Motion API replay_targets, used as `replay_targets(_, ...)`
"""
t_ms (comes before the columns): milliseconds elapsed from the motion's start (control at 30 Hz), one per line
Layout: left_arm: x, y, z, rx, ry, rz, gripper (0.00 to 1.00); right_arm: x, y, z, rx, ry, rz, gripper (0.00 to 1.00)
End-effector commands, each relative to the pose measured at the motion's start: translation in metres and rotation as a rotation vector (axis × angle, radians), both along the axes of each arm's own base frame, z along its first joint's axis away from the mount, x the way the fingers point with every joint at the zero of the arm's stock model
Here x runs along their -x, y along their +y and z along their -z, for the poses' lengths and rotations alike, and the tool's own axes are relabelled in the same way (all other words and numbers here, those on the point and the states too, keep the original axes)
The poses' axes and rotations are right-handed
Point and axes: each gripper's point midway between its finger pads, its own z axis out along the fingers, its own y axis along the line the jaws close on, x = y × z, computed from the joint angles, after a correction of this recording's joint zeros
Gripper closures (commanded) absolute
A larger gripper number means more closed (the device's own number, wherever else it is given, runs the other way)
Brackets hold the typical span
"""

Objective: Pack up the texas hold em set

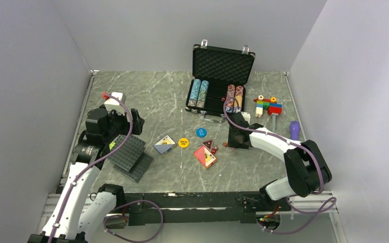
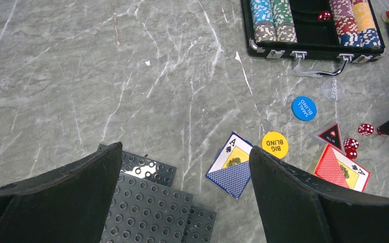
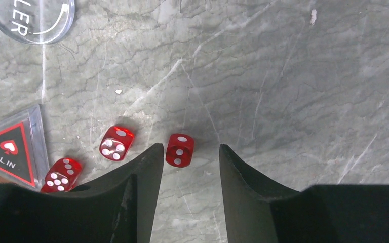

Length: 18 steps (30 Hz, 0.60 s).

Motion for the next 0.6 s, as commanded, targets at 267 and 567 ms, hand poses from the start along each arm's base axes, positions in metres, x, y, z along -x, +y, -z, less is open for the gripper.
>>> replay_targets(267, 0.0003, 0.0007, -0.0151, -0.005, -0.054, 0.0, 0.01, -0.0142, 0.0063, -0.0208, 0.001, -0.065, 0.087, 0.57)
replay_targets(567, 0.0007, 0.001, -0.0154, -0.006, -0.055, -0.002, 0.01, -0.0134, 0.0073, -0.017, 0.021, -0.046, 0.098, 0.61)
